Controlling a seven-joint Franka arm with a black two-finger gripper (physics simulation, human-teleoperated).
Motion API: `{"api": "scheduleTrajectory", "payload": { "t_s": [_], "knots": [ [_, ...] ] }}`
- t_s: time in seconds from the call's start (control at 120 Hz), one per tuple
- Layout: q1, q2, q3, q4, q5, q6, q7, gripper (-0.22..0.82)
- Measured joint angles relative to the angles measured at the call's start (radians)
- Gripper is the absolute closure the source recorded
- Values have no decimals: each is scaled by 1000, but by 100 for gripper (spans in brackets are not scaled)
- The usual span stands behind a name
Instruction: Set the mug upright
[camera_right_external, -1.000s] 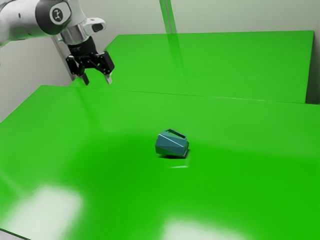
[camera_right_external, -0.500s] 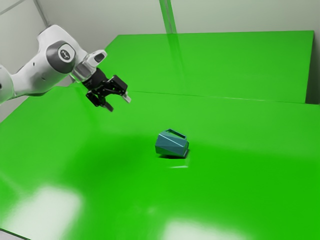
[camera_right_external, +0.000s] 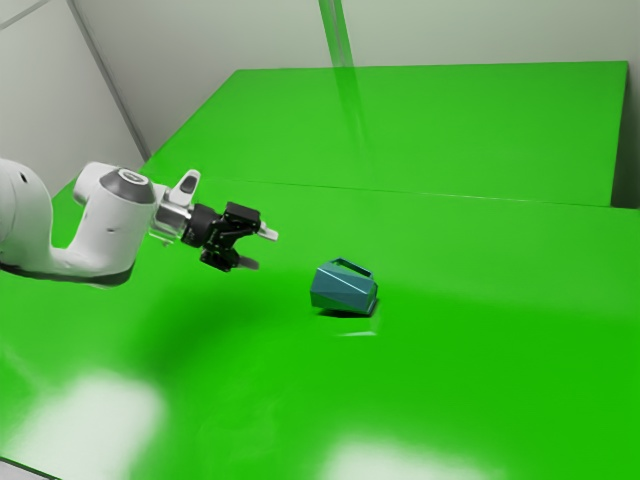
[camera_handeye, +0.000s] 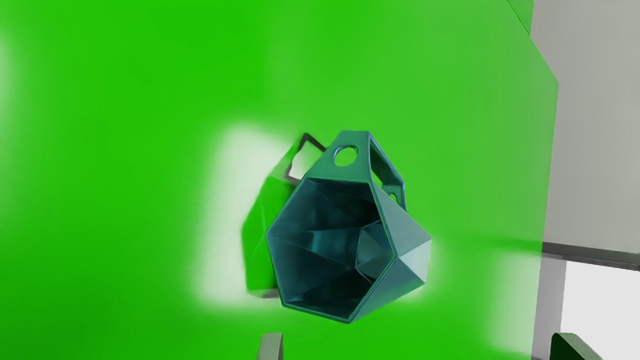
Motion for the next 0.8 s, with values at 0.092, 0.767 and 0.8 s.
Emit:
{"api": "scheduleTrajectory", "payload": {
  "t_s": [0.092, 0.767, 0.8],
  "knots": [
    [-2, 19, 1, -19, -81, 1, 89, 2],
    [-56, 98, 1, -26, -230, -20, 437, 2],
    [-59, 98, 1, -25, -231, -20, 445, 2]
  ]
}}
